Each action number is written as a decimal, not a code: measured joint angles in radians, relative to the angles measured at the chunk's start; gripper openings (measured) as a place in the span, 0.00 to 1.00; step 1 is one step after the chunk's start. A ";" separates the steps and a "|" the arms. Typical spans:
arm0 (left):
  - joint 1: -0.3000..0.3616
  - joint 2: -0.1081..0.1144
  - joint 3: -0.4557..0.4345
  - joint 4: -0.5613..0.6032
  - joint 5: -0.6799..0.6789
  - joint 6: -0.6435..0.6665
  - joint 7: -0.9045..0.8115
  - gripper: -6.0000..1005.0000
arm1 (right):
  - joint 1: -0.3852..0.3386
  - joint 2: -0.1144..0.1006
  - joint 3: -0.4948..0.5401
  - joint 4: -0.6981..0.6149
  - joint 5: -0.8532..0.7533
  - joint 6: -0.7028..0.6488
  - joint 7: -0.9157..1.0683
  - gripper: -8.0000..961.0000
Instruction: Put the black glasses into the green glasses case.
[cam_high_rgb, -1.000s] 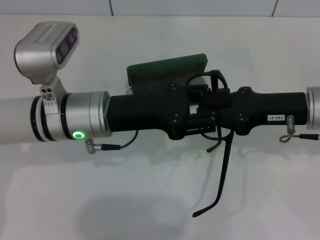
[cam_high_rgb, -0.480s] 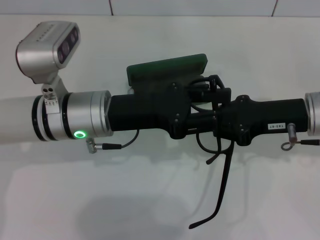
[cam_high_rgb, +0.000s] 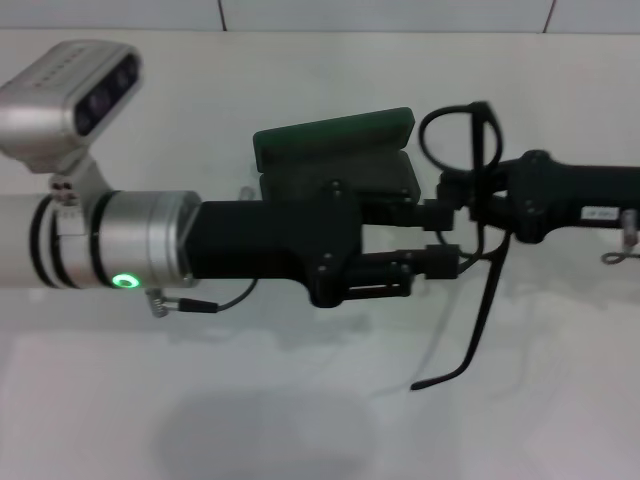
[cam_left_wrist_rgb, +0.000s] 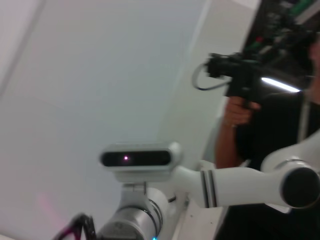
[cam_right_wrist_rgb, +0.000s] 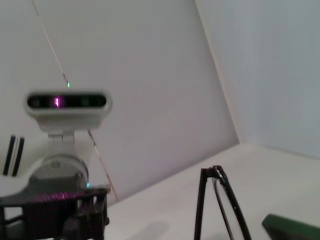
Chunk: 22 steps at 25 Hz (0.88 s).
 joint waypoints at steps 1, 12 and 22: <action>0.008 0.003 -0.003 0.006 0.001 0.002 0.000 0.51 | -0.003 -0.006 0.016 0.000 0.000 -0.015 0.000 0.13; 0.027 -0.009 -0.021 0.013 0.131 -0.161 -0.002 0.51 | -0.023 -0.017 0.273 -0.009 0.009 -0.259 -0.036 0.14; -0.072 -0.046 0.124 -0.034 0.066 -0.155 0.003 0.51 | -0.002 0.045 0.272 -0.013 -0.001 -0.168 -0.093 0.15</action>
